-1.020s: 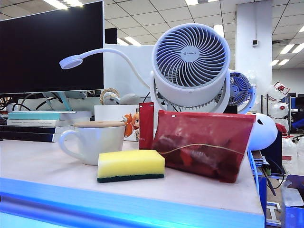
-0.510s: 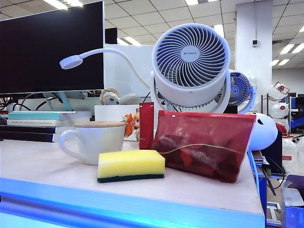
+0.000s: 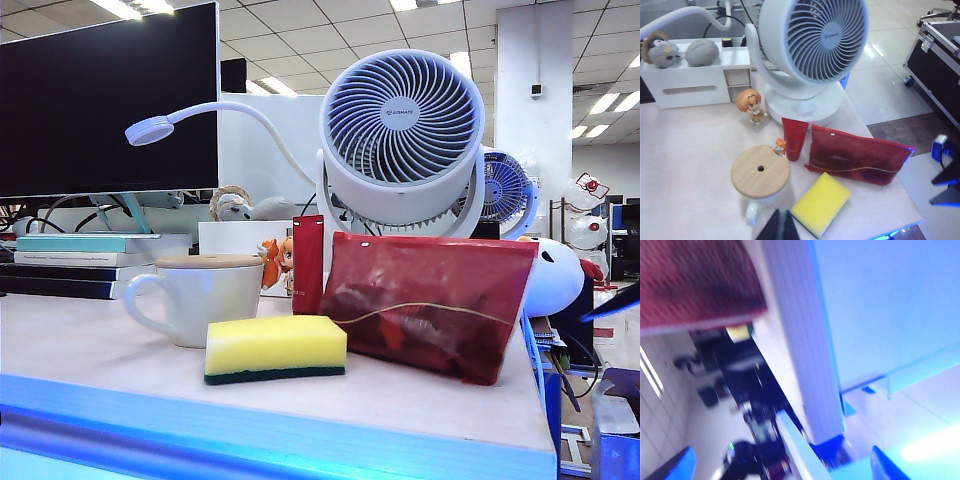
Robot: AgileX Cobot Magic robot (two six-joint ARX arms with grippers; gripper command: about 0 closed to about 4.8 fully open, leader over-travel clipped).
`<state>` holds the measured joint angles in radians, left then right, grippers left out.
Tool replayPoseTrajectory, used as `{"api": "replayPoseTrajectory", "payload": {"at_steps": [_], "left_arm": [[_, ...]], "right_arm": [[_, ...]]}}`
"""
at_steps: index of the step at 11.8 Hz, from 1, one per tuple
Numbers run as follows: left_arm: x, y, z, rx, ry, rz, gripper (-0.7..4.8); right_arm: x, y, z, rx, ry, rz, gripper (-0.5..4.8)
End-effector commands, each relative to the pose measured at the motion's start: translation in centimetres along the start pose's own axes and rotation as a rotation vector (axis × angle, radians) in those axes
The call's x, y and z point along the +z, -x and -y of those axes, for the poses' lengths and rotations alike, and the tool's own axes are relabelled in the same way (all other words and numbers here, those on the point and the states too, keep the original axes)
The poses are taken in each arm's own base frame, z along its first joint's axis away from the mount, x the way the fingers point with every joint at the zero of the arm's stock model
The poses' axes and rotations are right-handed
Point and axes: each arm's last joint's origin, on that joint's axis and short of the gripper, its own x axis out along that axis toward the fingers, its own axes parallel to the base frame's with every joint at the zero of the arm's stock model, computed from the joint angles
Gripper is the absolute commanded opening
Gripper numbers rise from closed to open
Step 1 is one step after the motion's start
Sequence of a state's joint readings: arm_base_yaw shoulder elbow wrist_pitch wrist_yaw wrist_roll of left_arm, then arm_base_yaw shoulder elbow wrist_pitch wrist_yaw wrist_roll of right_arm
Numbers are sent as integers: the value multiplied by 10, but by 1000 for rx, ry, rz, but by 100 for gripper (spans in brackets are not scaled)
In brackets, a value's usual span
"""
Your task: Open the drawer, place the cleaning sponge inside, then close the drawer.
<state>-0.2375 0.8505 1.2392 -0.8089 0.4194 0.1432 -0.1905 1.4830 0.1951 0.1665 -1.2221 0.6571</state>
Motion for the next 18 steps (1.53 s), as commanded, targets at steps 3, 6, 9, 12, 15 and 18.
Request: {"api": "replayPoseTrajectory", "payload": {"at_steps": [3,6,9,12,15,18], "left_arm": [[2,1,1,-6,-12,15,-5],[2,1,1,-6,-12,15,-5],[2,1,1,-6,-12,15,-5],[2,1,1,-6,-12,15,-5],[2,1,1,-6,-12,15,-5],[1,1,0,-2,-11,13,-3]], "right_arm": [[1,-20,-2,9,116,-92,479],[2,-21,1,12,126,-100,479],[3,-21,0,48,139,-123,479],[1,-21,0,75,63,-160,479],[2,-21,1,45,74,-132,479],[4,-28,-3,47,108,-159,479]]}}
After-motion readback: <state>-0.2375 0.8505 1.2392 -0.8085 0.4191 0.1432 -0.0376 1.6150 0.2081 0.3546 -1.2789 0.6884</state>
